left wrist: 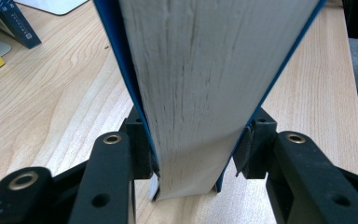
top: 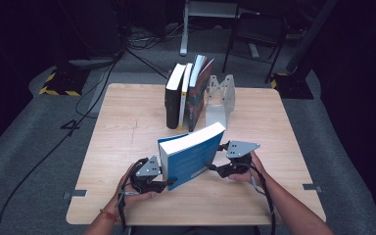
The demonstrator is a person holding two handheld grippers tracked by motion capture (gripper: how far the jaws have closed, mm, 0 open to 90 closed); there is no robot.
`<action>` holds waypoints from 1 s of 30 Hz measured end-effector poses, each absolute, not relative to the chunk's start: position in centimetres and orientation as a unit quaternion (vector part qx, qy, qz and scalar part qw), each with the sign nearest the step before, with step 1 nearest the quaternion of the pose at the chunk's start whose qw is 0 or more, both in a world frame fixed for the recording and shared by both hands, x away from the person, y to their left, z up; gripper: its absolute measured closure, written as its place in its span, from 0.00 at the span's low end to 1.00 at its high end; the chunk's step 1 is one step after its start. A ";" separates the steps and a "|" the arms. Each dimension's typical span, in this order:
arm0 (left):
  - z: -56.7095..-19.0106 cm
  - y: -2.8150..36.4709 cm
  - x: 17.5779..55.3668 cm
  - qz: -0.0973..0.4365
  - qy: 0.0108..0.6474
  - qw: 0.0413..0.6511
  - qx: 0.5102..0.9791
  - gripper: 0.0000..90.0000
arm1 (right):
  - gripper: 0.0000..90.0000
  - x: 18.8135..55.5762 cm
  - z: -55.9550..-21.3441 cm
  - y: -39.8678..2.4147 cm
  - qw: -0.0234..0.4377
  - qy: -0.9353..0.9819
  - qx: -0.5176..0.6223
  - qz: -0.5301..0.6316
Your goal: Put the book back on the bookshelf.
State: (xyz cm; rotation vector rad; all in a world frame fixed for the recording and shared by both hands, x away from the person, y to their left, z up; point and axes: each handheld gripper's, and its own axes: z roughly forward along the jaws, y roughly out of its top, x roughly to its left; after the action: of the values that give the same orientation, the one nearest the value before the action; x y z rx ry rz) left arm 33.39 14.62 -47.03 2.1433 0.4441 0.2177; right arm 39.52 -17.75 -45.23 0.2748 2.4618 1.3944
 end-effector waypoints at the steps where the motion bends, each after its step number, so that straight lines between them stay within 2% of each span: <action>1: -47.0 14.6 33.4 0.090 0.181 0.453 0.868 0.64 | 0.33 39.7 -45.2 -17.5 0.148 0.860 0.089 0.480; 5: -47.0 14.7 33.3 0.100 0.188 0.449 0.868 0.63 | 0.34 39.8 -45.3 -17.1 0.141 0.860 0.088 0.483; 15: -46.3 16.2 33.3 0.111 0.228 0.493 0.832 0.53 | 0.53 39.5 -44.9 -18.3 0.124 0.861 0.083 0.487; 19: -46.0 16.2 33.4 0.118 0.240 0.494 0.828 0.48 | 0.62 38.3 -44.5 -19.2 0.103 0.866 0.063 0.485; 23: -45.8 16.1 33.4 0.119 0.241 0.488 0.831 0.45 | 0.64 37.6 -44.2 -19.4 0.091 0.871 0.053 0.479; 30: -45.7 15.7 33.5 0.126 0.234 0.485 0.833 0.42 | 0.59 36.3 -41.6 -18.4 0.086 0.846 0.053 0.524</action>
State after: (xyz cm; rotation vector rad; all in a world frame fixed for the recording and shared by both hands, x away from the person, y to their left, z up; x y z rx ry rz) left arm 33.47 15.72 -45.66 2.0274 0.5689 0.3067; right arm 36.26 -18.39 -41.57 0.1581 2.5207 1.5614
